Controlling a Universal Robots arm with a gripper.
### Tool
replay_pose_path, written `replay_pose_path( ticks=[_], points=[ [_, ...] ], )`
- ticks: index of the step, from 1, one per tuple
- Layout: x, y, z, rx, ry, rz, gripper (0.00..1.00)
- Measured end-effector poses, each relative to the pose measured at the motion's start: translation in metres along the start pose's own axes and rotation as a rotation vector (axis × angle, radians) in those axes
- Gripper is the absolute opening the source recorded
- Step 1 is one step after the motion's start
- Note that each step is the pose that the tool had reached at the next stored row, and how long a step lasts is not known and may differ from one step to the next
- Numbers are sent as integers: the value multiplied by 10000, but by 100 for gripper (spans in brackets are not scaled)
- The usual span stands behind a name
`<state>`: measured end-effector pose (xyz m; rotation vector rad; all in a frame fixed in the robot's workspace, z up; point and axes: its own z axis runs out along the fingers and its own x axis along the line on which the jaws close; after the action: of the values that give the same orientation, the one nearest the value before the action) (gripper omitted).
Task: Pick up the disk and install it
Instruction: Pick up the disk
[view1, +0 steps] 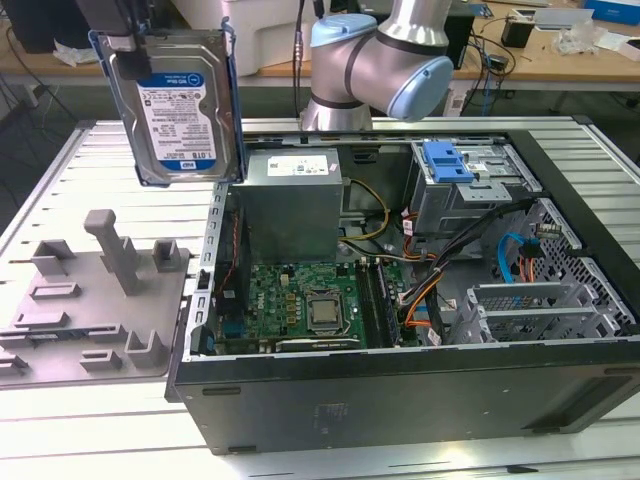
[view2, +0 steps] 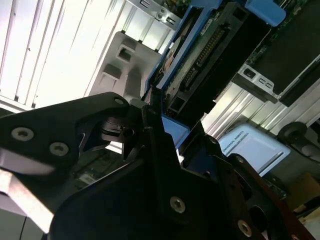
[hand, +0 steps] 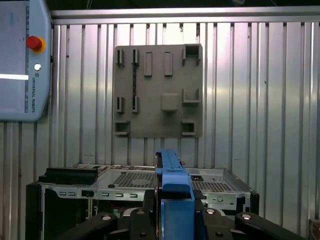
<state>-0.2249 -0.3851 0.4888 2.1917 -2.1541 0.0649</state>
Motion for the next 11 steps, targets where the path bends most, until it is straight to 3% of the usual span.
replay_pose_path(
  ticks=[5,11],
  points=[
    [112,-111,0,0,0,-2,37],
    [242,-312,-2,-1,0,0,37]
  ],
)
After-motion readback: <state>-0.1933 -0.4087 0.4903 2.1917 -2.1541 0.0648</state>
